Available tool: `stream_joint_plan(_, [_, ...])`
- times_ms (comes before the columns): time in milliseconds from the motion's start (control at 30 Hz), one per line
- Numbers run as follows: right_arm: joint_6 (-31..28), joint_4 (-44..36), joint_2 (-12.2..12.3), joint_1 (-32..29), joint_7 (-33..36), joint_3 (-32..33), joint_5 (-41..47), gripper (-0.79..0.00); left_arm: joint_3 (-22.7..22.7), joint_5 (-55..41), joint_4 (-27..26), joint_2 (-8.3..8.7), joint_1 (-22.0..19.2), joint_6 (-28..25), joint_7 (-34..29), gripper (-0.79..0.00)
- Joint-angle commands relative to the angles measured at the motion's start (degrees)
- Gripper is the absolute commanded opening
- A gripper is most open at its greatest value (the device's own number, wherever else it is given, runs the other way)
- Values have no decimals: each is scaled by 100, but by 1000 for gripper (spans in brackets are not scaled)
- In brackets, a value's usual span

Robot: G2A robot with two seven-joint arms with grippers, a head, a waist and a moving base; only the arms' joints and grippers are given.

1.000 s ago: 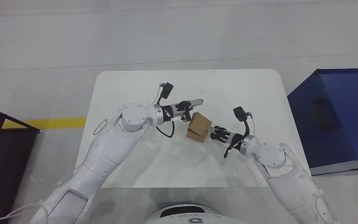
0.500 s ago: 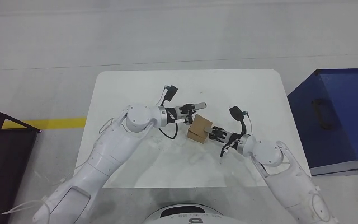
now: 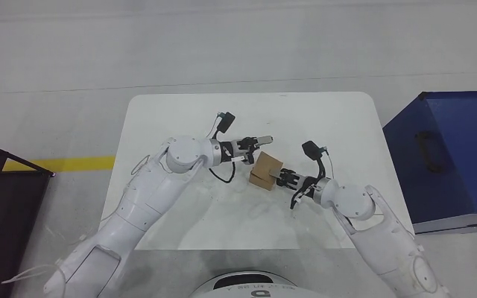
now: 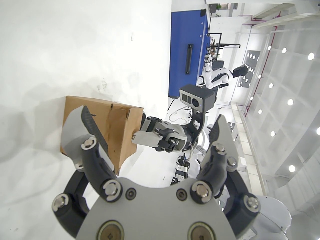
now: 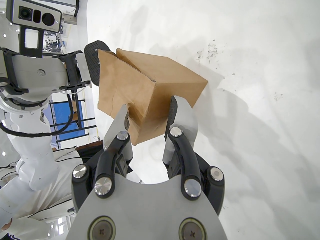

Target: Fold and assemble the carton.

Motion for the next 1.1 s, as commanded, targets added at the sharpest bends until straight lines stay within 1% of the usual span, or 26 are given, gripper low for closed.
stream_joint_plan(0, [20, 4, -1, 11, -4, -3, -5, -474, -26, 35, -12, 10, 5, 13, -24, 0])
stream_joint_plan(100, [42, 0, -1, 17, -8, -7, -20, -477, -90, 30, -30, 22, 7, 8, -32, 0])
stream_joint_plan(233, [86, 0, -2, 18, -19, -1, -17, -480, -238, -242, -142, 15, 67, -288, 118, 0])
stream_joint_plan(433, [121, -19, -2, -1, -41, 4, -29, -480, -38, -424, -127, -51, 27, -684, -168, 0])
stream_joint_plan(700, [132, -89, 7, -87, -70, 51, -41, -480, 293, -332, 260, -172, -193, -711, -182, 0])
stream_joint_plan(833, [134, -120, 14, -140, -78, 91, -42, -480, 333, -269, 375, -194, -255, -718, -198, 0])
stream_joint_plan(1067, [113, -157, 20, -187, -78, 127, -30, -480, 350, -225, 433, -211, -243, -715, -215, 0])
